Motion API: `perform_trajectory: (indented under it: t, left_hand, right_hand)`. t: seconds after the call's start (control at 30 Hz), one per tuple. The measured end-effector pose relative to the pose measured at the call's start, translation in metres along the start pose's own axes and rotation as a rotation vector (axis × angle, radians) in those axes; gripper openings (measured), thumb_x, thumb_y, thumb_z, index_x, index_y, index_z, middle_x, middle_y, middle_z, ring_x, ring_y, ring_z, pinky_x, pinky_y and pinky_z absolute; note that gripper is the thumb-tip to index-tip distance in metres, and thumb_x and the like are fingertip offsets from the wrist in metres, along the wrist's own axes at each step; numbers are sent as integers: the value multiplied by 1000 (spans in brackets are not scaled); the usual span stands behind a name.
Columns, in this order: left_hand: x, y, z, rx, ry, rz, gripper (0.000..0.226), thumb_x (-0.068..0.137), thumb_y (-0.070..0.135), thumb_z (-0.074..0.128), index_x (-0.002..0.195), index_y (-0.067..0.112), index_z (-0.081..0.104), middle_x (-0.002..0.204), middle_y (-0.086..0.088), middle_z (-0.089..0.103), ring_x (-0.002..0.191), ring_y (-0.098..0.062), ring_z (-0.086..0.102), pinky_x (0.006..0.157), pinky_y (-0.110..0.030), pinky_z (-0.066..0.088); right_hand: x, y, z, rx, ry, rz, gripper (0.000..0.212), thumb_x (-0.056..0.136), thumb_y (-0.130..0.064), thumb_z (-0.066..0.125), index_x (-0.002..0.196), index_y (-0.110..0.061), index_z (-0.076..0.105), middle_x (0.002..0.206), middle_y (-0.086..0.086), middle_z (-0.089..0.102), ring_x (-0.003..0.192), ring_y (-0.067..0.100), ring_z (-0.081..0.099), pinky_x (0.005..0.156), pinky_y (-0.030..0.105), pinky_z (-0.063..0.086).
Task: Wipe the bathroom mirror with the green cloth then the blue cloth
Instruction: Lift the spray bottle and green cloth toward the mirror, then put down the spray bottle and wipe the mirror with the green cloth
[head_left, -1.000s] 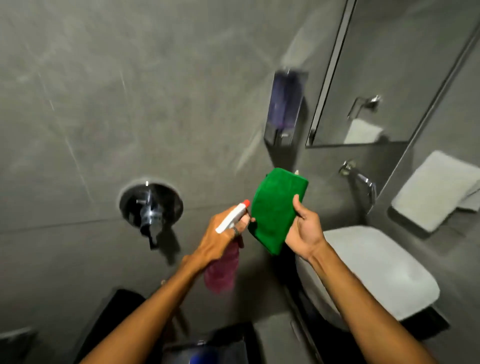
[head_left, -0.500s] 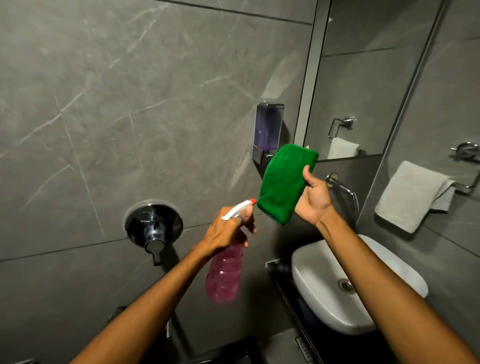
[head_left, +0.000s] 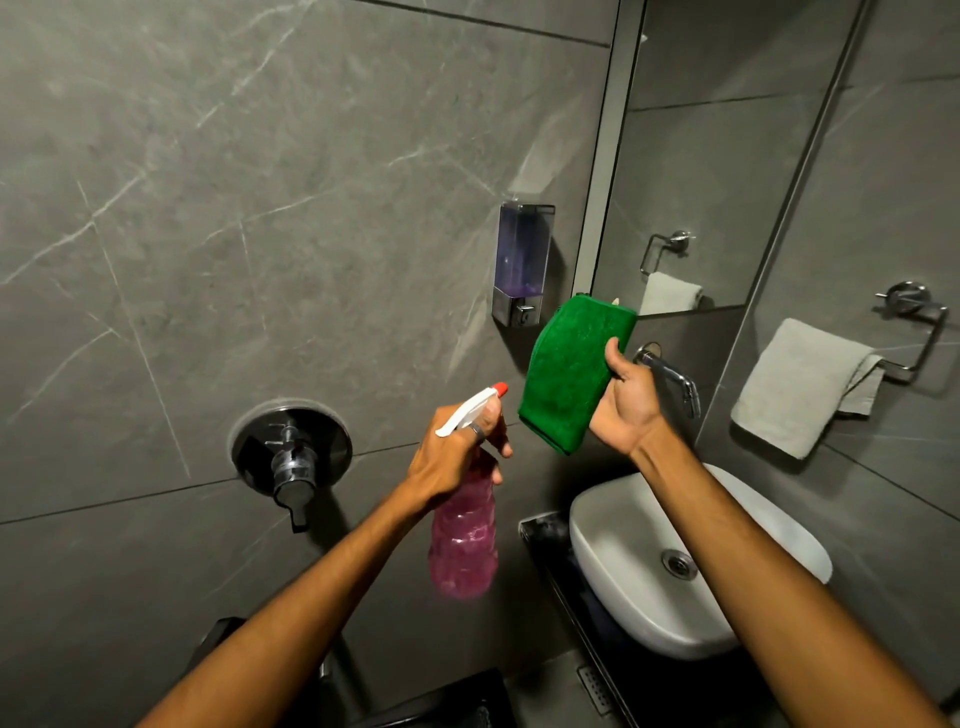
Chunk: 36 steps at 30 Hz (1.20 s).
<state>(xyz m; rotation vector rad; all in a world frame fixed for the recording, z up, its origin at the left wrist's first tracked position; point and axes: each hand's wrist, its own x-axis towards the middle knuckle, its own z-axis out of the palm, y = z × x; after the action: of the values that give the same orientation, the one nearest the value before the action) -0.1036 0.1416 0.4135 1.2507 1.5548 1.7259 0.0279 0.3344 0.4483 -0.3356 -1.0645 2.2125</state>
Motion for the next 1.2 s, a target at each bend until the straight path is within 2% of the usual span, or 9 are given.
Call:
perform_trajectory:
  t: [0.2,0.3,0.37,0.43,0.53,0.7,0.8,0.97,1.2]
  left_hand:
    - [-23,-29,0,30,-35,-85,40,96,39,57,110,5,73,90,-33,70,79,-47,74,60,-60,61]
    - [-34,-45,-2,112,-72,-111,46,97,43,57,90,1,74,83,-26,75,66,-50,72,63,-65,59]
    - [-41,-55,-4,105,-38,-108,39,97,43,56,103,12,77,92,-19,79,71,-46,74,67,-60,62]
    - [-49,-72,-7,161,59,-142,41,96,49,53,121,23,72,104,-12,79,87,-32,76,77,-44,63]
    - [-81,-115,-9,115,287,-343,17,97,48,57,88,37,67,87,-3,68,74,-13,56,65,-18,46]
    - [-173,-205,-17,-243,722,-697,20,97,23,66,80,32,61,78,10,49,71,-5,42,63,-16,38]
    - [-218,-250,-30,-135,808,-793,5,96,17,67,100,16,65,95,-9,57,89,-20,52,82,-31,45]
    - [-266,-304,-47,75,748,-919,51,98,13,63,145,0,50,154,-19,49,145,-32,44,125,-43,31]
    - [-287,-360,-50,54,800,-977,63,96,3,63,153,-4,36,159,-26,41,148,-39,43,126,-49,30]
  right_hand:
    - [-10,8,-10,4,49,26,50,102,-45,39,134,-12,58,130,12,67,122,30,63,109,53,41]
    - [-15,17,-14,7,79,67,53,102,-46,39,139,-11,54,131,12,64,130,30,55,114,53,36]
    - [-18,27,-16,2,94,97,56,102,-46,38,142,-10,51,131,12,64,128,29,57,114,53,36]
    - [-23,40,-18,2,122,122,53,101,-46,38,135,-10,57,121,11,71,115,28,66,109,52,41]
    - [-34,69,-28,17,145,187,49,101,-46,37,123,-10,63,113,10,75,107,26,71,106,50,45]
    - [-66,143,-58,37,209,353,53,101,-45,40,139,-11,54,127,6,70,125,25,62,106,48,48]
    - [-86,186,-74,44,263,456,55,102,-45,36,144,-11,48,135,5,63,128,25,59,105,51,45]
    - [-116,241,-92,6,389,549,56,103,-42,34,147,-9,46,142,10,59,129,27,57,105,50,47]
    - [-154,293,-128,59,448,601,53,102,-45,37,142,-14,53,142,12,60,128,31,60,105,55,47]
